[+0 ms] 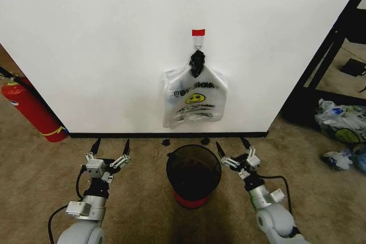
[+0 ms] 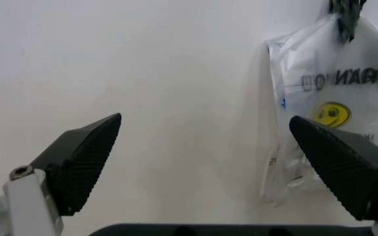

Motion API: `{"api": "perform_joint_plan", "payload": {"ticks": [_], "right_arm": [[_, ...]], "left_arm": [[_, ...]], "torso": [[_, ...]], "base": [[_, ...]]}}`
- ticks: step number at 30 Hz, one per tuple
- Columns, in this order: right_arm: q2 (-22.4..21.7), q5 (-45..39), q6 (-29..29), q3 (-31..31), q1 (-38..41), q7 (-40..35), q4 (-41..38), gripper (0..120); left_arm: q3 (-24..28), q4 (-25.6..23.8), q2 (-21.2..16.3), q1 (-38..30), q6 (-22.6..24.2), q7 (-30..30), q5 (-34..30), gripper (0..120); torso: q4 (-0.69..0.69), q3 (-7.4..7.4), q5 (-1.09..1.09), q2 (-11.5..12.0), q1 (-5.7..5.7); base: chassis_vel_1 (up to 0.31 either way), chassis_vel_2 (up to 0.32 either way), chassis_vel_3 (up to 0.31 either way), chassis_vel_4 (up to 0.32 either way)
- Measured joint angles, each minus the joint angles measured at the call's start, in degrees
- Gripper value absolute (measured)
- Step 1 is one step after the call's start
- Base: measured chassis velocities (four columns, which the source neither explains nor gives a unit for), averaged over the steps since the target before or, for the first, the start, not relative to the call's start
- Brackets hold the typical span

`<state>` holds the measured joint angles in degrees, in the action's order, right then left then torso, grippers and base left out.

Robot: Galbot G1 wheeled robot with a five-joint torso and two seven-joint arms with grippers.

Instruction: Pick up the garbage bag from the wall and place it over the trash bin.

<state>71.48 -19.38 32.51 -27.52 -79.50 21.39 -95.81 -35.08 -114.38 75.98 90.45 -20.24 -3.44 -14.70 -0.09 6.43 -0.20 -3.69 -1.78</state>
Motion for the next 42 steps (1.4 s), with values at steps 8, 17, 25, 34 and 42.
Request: {"api": "perform_joint_plan", "payload": {"ticks": [8, 17, 25, 34, 42], "right_arm": [[1.23, 7.67, -1.7, 0.02, -1.95, -12.21, -1.98, 100], [1.24, 5.85, -9.39, 5.79, 0.79, -23.64, -3.46, 100], [0.55, -26.11, -13.6, 16.71, 14.09, -11.45, 2.01, 100], [7.69, -52.35, -15.77, 22.08, 32.16, -1.38, 13.3, 100], [13.49, -56.21, -17.36, 20.92, 42.51, 5.96, 23.68, 100]], "left_arm": [[0.93, 0.3, 0.2, -0.84, -0.13, -0.02, -0.49, 100], [0.78, 0.25, 0.44, -0.58, -0.16, -0.08, -0.56, 100], [0.66, -0.24, 1.16, 0.28, -0.2, -0.11, 0.99, 100], [0.17, -0.3, 1.86, 1.09, -0.27, -0.11, 2.35, 100], [-0.51, 0.39, 1.95, 1.39, -0.76, 0.1, 2.5, 100]], "torso": [[0.0, 0.0, 0.0, 0.0, 0.0], [0.01, 0.0, 0.0, 0.0, 0.0], [0.03, 0.0, 0.0, 0.0, 0.0], [0.03, 0.01, 0.0, 0.0, 0.0], [0.02, 0.01, -0.01, 0.0, -0.01]], "base": [[0.0, 0.0, 0.0, 0.0], [0.0, 0.0, 0.0, 0.0], [0.0, 0.0, 0.0, 0.0], [0.0, 0.0, 0.0, 0.0], [0.0, 0.0, 0.0, 0.0]]}}
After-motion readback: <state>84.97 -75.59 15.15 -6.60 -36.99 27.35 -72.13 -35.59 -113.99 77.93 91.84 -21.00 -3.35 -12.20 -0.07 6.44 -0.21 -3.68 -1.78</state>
